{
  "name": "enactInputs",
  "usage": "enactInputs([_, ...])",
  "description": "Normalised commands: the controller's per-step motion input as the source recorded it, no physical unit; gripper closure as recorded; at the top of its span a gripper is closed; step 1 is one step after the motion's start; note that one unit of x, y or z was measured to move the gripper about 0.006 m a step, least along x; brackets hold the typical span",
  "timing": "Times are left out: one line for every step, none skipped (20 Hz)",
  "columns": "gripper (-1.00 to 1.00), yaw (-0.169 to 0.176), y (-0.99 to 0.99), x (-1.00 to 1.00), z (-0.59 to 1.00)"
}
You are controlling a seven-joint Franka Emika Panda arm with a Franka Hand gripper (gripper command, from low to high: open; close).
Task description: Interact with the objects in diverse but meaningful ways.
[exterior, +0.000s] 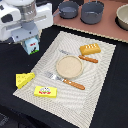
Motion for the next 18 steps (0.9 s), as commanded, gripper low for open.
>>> enactInputs([1.00,0.000,-0.43,-0.11,-0.33])
enactInputs([1.00,0.000,-0.39,-0.09,-0.32])
enactInputs([1.00,0.000,-0.38,-0.09,-0.33])
enactInputs([1.00,0.000,-0.34,-0.05,-0.32])
enactInputs([1.00,0.000,-0.33,-0.05,-0.33])
enactInputs([1.00,0.000,-0.36,-0.07,-0.33])
enactInputs([1.00,0.000,-0.37,-0.06,-0.32])
enactInputs([1.00,0.000,-0.37,-0.07,-0.33])
enactInputs([1.00,0.000,-0.35,-0.05,-0.30])
enactInputs([1.00,0.000,-0.34,-0.05,-0.30])
enactInputs([1.00,0.000,-0.33,-0.04,-0.30])
enactInputs([-1.00,0.000,-0.31,-0.03,-0.28])
enactInputs([-1.00,0.000,-0.31,-0.04,-0.28])
enactInputs([-1.00,0.000,-0.31,-0.04,-0.26])
enactInputs([-1.00,0.000,-0.30,-0.02,-0.22])
enactInputs([-1.00,0.000,-0.26,0.00,-0.02])
enactInputs([-1.00,0.007,-0.25,0.07,0.23])
enactInputs([-1.00,0.001,-0.18,0.17,0.48])
